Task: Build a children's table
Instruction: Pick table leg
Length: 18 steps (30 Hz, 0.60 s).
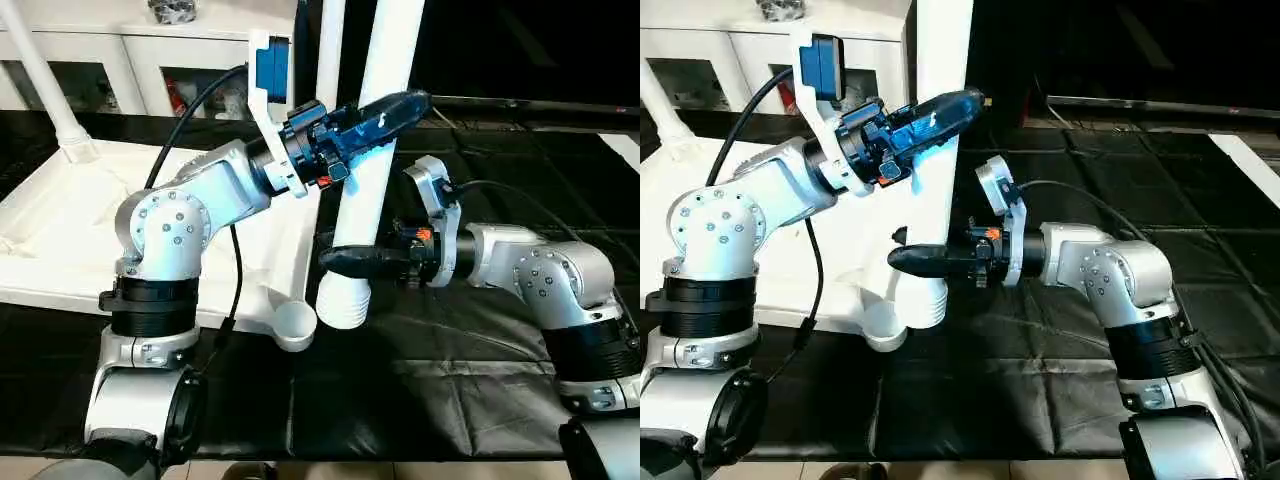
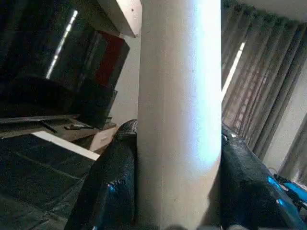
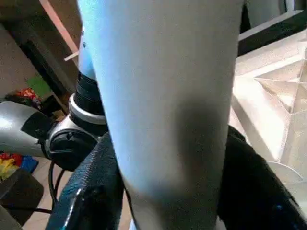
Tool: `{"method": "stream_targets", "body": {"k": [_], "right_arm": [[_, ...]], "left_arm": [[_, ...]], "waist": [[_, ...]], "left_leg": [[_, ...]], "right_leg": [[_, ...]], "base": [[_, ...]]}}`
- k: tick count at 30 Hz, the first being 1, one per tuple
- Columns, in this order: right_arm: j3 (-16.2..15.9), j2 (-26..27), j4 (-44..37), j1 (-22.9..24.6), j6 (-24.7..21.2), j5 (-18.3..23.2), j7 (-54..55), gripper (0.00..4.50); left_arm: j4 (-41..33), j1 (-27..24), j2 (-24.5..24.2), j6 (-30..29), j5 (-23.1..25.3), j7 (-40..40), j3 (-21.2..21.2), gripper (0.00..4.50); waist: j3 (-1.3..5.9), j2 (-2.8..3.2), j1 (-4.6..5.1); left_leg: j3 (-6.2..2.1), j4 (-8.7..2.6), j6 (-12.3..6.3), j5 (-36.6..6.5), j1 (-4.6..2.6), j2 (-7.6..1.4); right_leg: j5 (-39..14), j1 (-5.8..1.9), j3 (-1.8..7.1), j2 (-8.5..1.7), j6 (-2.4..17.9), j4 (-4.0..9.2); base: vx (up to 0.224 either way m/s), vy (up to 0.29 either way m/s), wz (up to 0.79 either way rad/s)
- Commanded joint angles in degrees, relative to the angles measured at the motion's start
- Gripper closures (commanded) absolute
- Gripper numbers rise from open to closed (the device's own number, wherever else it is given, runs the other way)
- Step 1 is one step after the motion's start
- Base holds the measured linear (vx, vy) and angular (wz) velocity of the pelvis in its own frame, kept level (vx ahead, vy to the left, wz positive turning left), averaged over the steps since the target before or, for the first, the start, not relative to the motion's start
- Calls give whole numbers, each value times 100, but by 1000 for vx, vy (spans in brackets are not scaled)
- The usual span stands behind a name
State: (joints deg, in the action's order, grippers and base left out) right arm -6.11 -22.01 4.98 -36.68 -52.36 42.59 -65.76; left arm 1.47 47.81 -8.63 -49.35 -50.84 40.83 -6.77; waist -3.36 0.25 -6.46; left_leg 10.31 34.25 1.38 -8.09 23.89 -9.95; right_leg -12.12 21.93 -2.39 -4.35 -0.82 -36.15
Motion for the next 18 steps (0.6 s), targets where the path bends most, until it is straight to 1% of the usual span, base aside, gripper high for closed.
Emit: {"method": "stream_targets", "body": {"k": [1, 6, 10, 14, 15, 16, 17, 18], "right_arm": [[17, -30, -21, -79, -15, -15, -28, 226], [-50, -69, -31, -52, -15, -45, -82, 248], [-46, -77, -25, -42, -38, -33, -83, 251], [-31, -79, -39, -19, -63, -15, -70, 251], [-24, -72, -40, -3, -64, -15, -59, 251], [-19, -67, -40, 8, -63, -16, -51, 251], [-7, -54, -45, 40, -59, -23, -27, 251], [2, -49, -66, 77, -56, -23, -10, 252]], "left_arm": [[-106, 144, 37, 67, -1, -4, 28, 273], [-54, 185, 47, 112, 8, -27, 23, 273], [-57, 205, 59, 95, -9, -71, 7, 273], [-128, 200, 74, 103, 35, -163, 49, 273], [-183, 188, 84, 57, -15, -168, 54, 273], [-221, 180, 91, 21, -58, -165, 55, 203], [-298, 169, 113, 6, -100, -192, 48, 203], [-375, 147, 129, 1, -125, -200, 57, 203]], "waist": [[446, 21, -1], [445, 15, -1], [449, 24, 1], [449, 18, -1], [447, 0, -1], [446, 2, -4], [450, -12, -1], [451, -5, -4]], "left_leg": [[-102, -372, 252, -1239, -247, -275], [-100, -371, 254, -1241, -247, -270], [-104, -372, 260, -1256, -254, -275], [-103, -371, 246, -1238, -252, -277], [-97, -366, 237, -1230, -250, -273], [-99, -365, 234, -1223, -245, -272], [-96, -365, 221, -1192, -243, -273], [-99, -365, 219, -1180, -245, -279]], "right_leg": [[-467, -214, 184, -356, 1351, 399], [-459, -214, 185, -353, 1336, 402], [-451, -211, 181, -352, 1347, 399], [-403, -213, 183, -351, 1366, 392], [-409, -216, 185, -354, 1368, 400], [-424, -222, 185, -359, 1367, 398], [-433, -222, 184, -356, 1359, 397], [-417, -221, 184, -360, 1364, 388]], "base": [[0, 0, 0], [0, 0, 0], [0, 0, 0], [0, 0, 0], [0, 0, 0], [0, 0, 0], [0, 0, 0], [0, 0, 0]]}}
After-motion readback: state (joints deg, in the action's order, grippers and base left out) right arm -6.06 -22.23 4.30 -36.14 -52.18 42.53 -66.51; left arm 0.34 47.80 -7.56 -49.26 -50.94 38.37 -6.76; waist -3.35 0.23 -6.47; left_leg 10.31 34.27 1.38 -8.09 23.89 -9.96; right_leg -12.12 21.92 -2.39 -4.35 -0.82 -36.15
